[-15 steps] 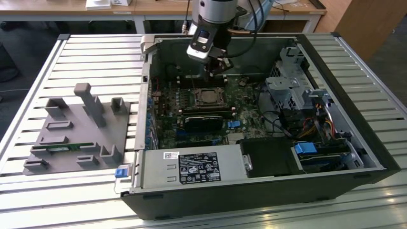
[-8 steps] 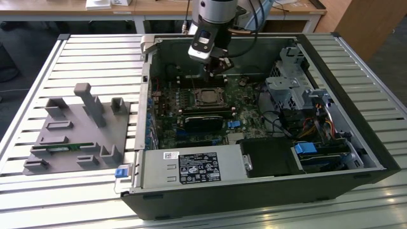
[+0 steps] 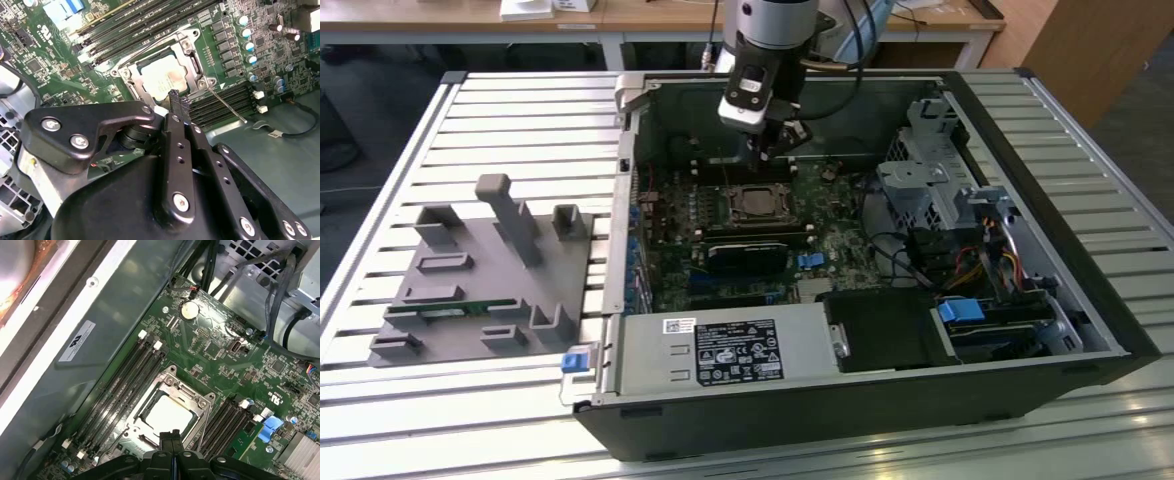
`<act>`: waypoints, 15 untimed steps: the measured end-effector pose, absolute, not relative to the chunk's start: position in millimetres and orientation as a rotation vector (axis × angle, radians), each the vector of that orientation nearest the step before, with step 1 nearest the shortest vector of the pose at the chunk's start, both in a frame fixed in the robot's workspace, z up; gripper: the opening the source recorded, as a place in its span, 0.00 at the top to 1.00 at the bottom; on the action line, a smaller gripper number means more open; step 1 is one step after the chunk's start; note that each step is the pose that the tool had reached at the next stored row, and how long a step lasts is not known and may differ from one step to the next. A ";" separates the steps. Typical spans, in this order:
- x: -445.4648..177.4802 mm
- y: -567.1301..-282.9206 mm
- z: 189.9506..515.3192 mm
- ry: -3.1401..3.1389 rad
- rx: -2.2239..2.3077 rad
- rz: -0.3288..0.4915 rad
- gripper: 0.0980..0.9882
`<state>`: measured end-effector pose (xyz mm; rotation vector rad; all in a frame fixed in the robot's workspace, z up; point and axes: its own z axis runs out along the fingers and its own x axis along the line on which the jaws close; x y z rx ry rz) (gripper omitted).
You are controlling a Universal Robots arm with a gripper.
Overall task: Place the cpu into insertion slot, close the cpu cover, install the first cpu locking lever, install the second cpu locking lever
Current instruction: 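Install the first cpu locking lever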
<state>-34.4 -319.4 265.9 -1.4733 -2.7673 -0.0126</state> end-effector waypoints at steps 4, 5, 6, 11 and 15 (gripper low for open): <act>-34.4 -319.4 265.9 -2.782 -1.446 -0.012 0.99; -34.4 -319.4 265.9 -2.785 -1.440 -0.012 0.99; -34.4 -319.3 265.9 -2.788 -1.433 -0.013 0.99; -34.4 -319.4 265.9 -2.806 -1.398 -0.012 0.99; -34.4 -319.4 265.9 -2.822 -1.366 -0.012 0.99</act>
